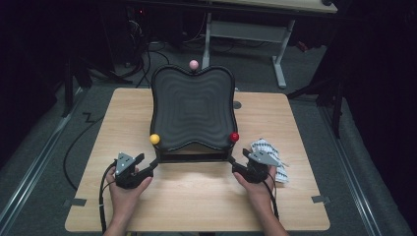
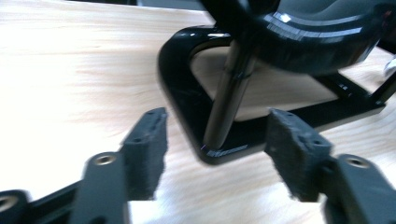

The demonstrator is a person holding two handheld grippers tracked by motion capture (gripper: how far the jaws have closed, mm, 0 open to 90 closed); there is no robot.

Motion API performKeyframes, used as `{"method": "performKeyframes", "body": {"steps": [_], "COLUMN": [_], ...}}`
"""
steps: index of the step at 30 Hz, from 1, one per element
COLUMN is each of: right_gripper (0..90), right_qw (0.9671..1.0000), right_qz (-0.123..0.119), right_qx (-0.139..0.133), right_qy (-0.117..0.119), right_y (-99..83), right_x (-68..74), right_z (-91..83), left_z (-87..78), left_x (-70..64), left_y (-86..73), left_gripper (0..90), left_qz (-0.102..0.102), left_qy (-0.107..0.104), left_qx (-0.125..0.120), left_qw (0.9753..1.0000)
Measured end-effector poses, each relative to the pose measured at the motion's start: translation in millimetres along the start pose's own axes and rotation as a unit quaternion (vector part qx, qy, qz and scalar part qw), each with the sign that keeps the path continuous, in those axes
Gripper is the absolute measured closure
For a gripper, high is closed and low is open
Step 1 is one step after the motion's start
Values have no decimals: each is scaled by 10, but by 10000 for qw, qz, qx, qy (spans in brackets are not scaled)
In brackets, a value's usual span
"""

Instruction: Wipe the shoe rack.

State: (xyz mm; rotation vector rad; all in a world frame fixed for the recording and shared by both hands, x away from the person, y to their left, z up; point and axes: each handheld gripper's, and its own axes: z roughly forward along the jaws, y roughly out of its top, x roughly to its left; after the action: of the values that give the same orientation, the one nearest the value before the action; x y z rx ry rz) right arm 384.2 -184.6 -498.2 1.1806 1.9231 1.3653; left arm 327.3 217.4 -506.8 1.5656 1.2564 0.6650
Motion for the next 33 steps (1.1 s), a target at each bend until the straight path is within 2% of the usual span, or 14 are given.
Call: {"method": "performKeyframes", "body": {"steps": [4,8,10,14,19,26,33], "right_gripper": [152,6,0,0,0,0,0], "right_qw": [9999,9998,9996,9994,9986,9966,9934], "right_qz": [105,204,267,292,272,442,578], "right_qx": [42,22,-4,-38,-58,-48,-24], "right_qy": [-56,-62,-50,-167,-447,-701,-993], "right_y": [22,58,59,23,-76,-258,-438], "right_x": [-54,-126,-174,-294,-497,-767,-1044], "right_z": [-132,-265,-340,-479,-668,-917,-1181], "left_z": [-170,-322,-376,-519,-696,-931,-1098], "left_x": [84,127,157,238,323,501,681], "left_y": [-36,-81,-116,-178,-218,-277,-332], "left_gripper": [310,231,181,93,28,6,6], "left_qz": [-126,31,47,-19,8,-145,-274], "left_qy": [-5,64,81,152,244,497,575], "left_qx": [-122,-179,-142,-112,-153,-212,-279], "left_qw": [9998,9998,9999,9998,9996,9984,9976]}}
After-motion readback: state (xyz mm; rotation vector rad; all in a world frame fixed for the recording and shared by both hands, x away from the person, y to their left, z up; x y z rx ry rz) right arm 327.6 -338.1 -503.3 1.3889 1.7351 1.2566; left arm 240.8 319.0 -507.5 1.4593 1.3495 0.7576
